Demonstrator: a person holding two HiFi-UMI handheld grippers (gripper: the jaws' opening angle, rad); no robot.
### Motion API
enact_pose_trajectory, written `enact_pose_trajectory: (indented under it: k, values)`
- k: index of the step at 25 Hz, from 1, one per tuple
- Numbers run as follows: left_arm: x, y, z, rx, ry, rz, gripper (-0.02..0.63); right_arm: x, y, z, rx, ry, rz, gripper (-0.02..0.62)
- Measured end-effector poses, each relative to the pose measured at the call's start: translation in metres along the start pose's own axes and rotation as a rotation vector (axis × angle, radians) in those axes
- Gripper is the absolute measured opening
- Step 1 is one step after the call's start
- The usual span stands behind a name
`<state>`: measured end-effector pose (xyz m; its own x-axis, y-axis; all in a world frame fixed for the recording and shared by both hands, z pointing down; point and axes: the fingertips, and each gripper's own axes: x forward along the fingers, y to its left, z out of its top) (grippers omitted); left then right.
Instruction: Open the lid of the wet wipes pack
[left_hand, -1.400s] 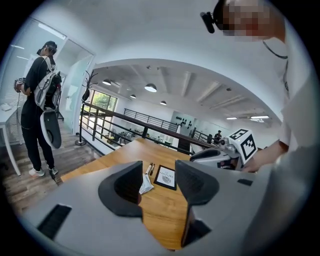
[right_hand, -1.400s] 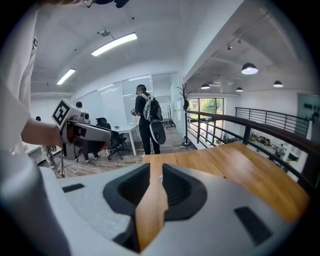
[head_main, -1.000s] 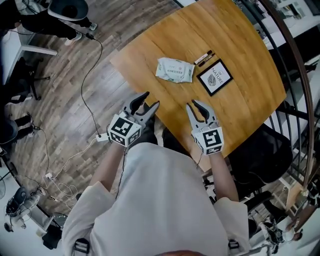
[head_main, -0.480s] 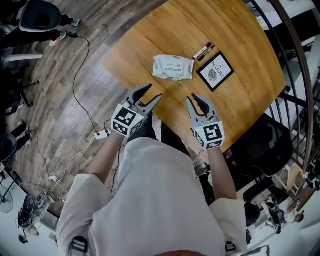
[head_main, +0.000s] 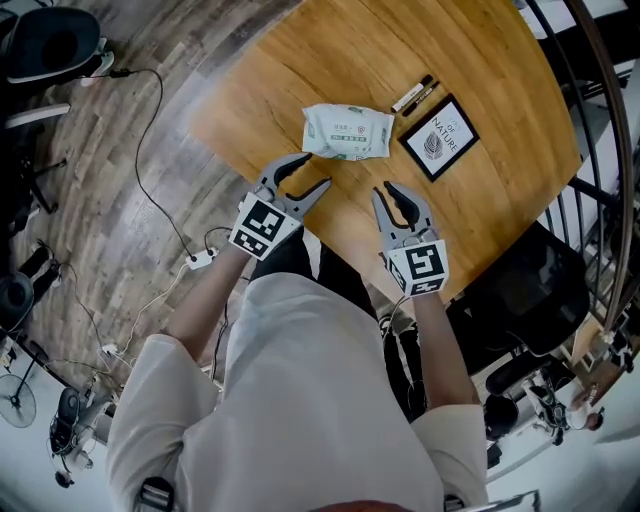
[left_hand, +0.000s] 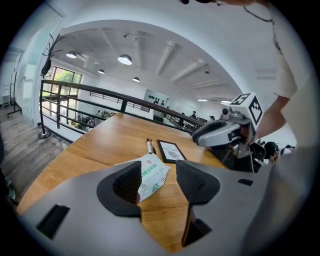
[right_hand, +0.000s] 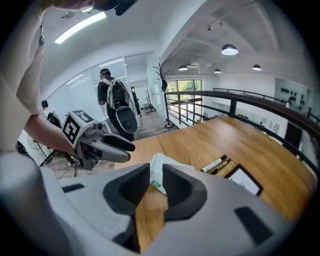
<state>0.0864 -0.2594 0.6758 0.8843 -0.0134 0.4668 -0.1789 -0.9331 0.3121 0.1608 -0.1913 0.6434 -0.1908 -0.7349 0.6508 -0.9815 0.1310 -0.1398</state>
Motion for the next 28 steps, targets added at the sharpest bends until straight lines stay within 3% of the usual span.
enact_pose_trajectory:
  k: [4,13,19,28]
  values:
    - [0.021,0.011,-0.015,0.084,0.043,-0.01,0.213,0.019,0.0,-0.01,-0.014,0.034,0.019,0.064]
    - [0.056,0.037,-0.035,0.257,0.109,-0.041,0.225,0.073,-0.011,-0.021,-0.189,0.104,0.028,0.064]
    - [0.072,0.048,-0.047,0.299,0.139,-0.059,0.225,0.104,-0.02,-0.04,-0.295,0.17,0.028,0.064]
    - [0.09,0.06,-0.065,0.332,0.192,-0.071,0.232,0.132,-0.023,-0.059,-0.534,0.247,-0.008,0.064]
